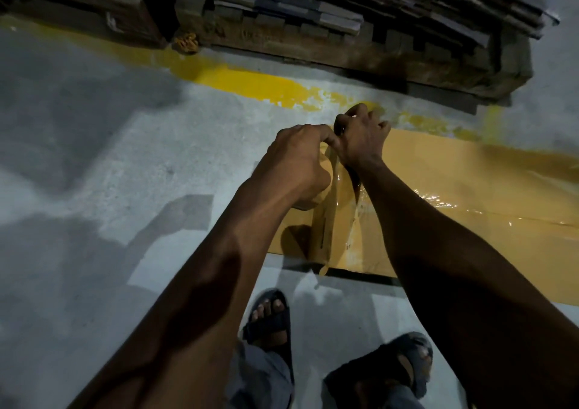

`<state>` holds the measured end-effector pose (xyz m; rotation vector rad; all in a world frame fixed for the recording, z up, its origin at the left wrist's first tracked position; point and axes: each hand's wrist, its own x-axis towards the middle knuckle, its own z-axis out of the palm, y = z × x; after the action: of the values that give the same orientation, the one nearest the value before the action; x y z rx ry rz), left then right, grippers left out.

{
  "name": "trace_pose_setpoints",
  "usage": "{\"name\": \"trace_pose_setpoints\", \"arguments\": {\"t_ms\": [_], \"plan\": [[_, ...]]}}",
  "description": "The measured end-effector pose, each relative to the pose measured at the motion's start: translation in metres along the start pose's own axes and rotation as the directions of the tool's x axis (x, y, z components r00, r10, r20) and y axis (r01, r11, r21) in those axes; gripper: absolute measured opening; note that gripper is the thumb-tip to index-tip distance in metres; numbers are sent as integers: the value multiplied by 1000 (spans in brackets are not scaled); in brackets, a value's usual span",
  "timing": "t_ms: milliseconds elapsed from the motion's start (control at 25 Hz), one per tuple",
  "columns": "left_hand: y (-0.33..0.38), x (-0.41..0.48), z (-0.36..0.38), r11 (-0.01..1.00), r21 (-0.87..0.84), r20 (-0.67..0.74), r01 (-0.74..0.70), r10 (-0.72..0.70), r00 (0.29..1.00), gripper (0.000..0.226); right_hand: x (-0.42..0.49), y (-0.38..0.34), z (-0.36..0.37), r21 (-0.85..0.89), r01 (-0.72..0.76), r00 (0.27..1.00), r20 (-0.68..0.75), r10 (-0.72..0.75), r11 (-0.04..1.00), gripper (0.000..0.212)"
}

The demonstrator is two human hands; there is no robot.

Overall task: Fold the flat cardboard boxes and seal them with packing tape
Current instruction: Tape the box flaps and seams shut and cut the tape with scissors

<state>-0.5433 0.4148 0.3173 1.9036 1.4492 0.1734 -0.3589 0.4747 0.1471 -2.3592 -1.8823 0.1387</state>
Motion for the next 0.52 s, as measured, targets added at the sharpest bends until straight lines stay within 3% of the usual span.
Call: {"name": "trace_pose_setpoints", "arguments": {"t_ms": [120,240,520], "plan": [[0,-2,-4,1000,6,-3,8,-8,1000,58,-4,-2,-1,39,23,999,-48,-21,999,45],[-1,-5,-11,1000,-8,-2,11,-11,1000,58,-10,-2,-9,114,83,996,27,-87,990,51],[-12,-19,-22,1000,2,13,26,-26,1000,59,-109,-8,-40,-201,398,903,257,-344,895,74]]}}
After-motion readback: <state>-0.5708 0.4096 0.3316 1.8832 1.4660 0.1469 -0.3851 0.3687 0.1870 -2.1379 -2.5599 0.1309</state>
